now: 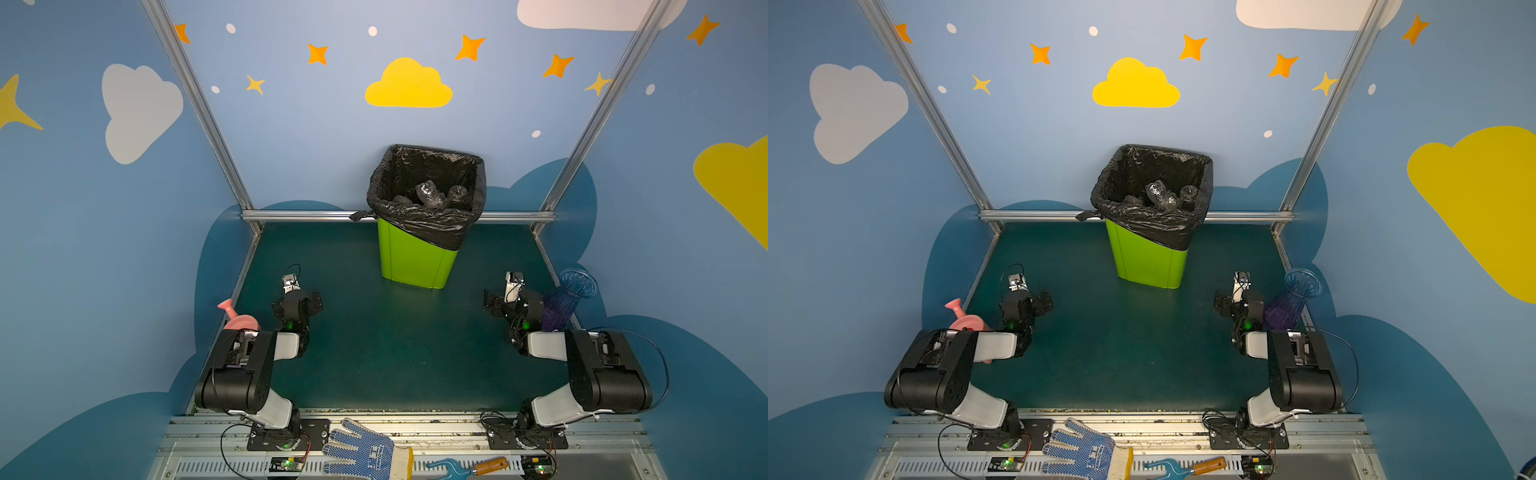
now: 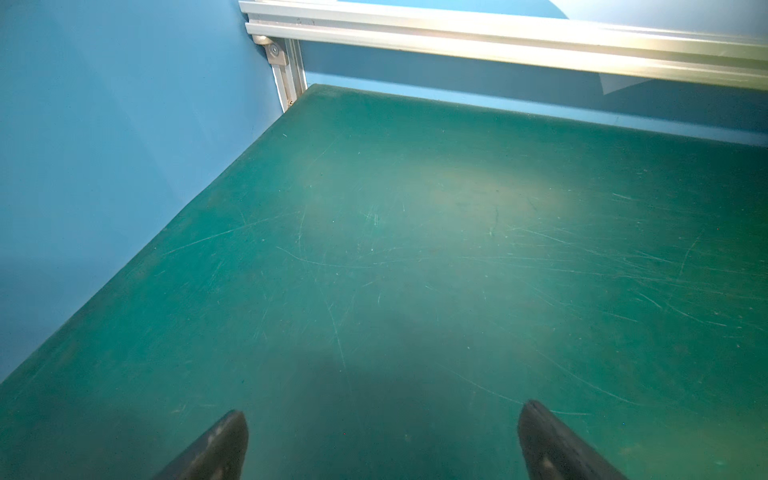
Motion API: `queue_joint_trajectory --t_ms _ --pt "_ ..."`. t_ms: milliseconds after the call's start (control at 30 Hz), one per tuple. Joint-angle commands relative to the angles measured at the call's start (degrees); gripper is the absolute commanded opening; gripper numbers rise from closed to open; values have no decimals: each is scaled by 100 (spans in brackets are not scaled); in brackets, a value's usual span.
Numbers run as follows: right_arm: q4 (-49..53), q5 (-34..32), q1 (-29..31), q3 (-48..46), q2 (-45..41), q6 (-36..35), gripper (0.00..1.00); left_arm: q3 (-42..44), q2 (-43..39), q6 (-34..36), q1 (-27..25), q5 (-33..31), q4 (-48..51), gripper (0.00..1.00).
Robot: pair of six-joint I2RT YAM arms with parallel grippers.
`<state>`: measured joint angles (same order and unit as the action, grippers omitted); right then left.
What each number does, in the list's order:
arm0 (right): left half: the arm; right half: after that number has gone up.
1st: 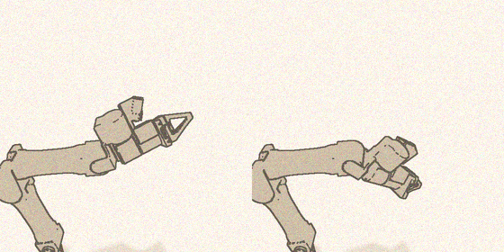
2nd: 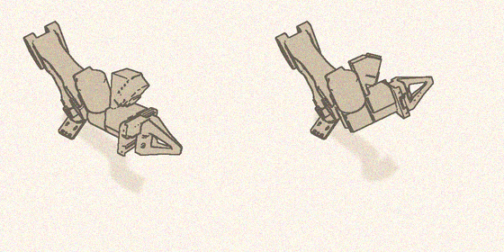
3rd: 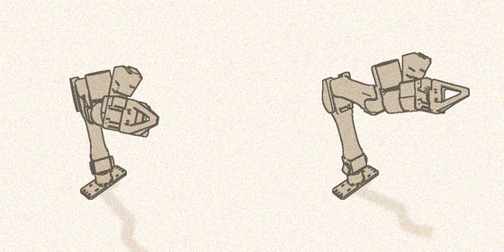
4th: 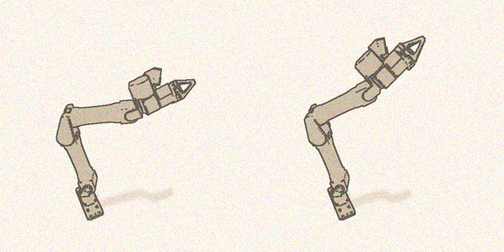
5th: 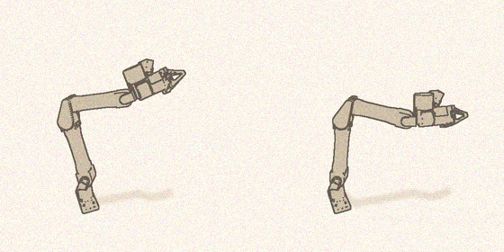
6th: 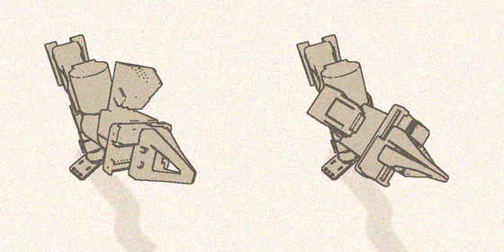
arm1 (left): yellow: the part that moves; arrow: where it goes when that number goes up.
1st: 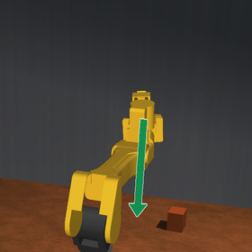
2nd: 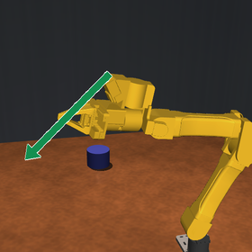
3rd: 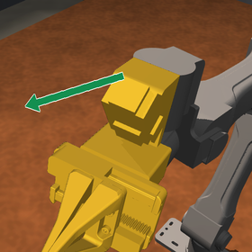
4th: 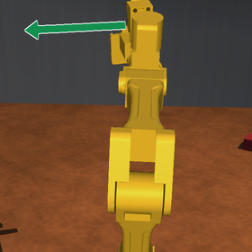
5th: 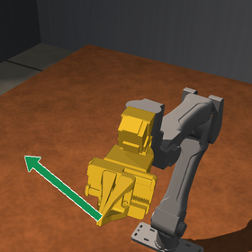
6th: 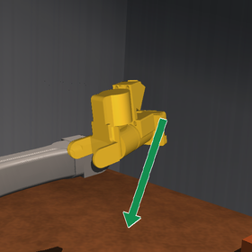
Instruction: Throw the plastic bottles in the bin
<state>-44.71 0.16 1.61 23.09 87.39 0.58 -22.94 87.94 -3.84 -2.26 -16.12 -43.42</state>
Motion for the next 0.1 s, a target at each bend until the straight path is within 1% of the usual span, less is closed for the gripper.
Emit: queue_joint_trajectory --t_ms 0,67 --pt "62 -35 33 59 -107 -58 98 -70 -102 -38 27 17 40 100" --pt "59 -37 33 57 -108 -58 98 -70 -102 -38 24 12 37 100"
